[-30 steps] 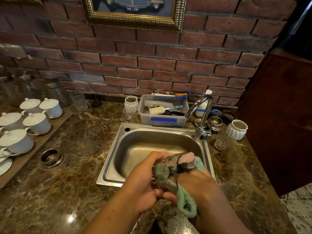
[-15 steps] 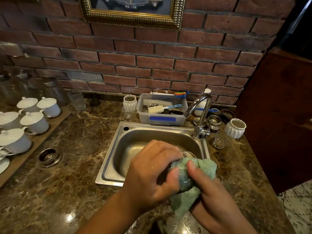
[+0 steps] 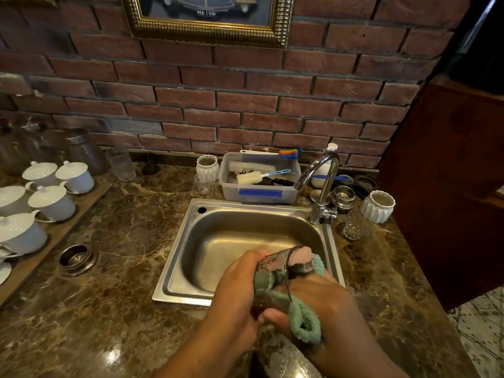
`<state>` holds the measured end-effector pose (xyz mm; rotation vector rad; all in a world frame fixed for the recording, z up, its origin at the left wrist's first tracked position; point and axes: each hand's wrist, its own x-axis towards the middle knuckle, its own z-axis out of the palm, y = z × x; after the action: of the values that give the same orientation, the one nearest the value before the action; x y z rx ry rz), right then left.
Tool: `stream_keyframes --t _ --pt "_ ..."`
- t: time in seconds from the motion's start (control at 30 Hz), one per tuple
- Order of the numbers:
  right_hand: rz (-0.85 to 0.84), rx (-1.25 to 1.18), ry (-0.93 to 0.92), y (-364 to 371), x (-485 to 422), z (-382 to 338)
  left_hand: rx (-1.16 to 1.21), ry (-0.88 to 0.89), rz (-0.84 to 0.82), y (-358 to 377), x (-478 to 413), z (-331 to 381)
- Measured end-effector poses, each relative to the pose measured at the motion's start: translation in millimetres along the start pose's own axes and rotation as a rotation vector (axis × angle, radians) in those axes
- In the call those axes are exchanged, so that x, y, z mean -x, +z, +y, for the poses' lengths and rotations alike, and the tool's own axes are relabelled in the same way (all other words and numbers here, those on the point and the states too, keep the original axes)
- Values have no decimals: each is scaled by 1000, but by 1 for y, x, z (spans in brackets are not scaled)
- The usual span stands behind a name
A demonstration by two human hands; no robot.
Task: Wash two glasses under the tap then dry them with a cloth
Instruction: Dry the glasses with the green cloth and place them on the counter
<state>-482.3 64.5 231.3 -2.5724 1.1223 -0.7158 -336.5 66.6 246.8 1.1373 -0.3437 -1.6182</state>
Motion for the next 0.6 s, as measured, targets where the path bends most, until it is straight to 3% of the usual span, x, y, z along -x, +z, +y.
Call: stream_keyframes --t 0.07,0.23,0.3,0.33,0.4,0.47,0.6 --pt "92 -300 103 -7 -2 -18 -148 286 46 -2 0 -2" --pt "195 -1507 710 -10 -7 -31 -804 1099 -84 -14 5 0" --pt "144 -1878 787 -7 -9 -26 -1068 1372 -156 -20 2 1" --pt "119 -1962 791 -7 -10 -26 -1126 1425 -181 -21 0 3" --pt "122 -1924 766 -4 -10 -23 -1111 1368 -201 -21 -3 6" --pt "195 -1760 723 -2 -9 -23 -990 1198 -174 -18 0 6" --pt "267 -1120 449 -7 -7 -26 -559 694 -79 -3 10 4"
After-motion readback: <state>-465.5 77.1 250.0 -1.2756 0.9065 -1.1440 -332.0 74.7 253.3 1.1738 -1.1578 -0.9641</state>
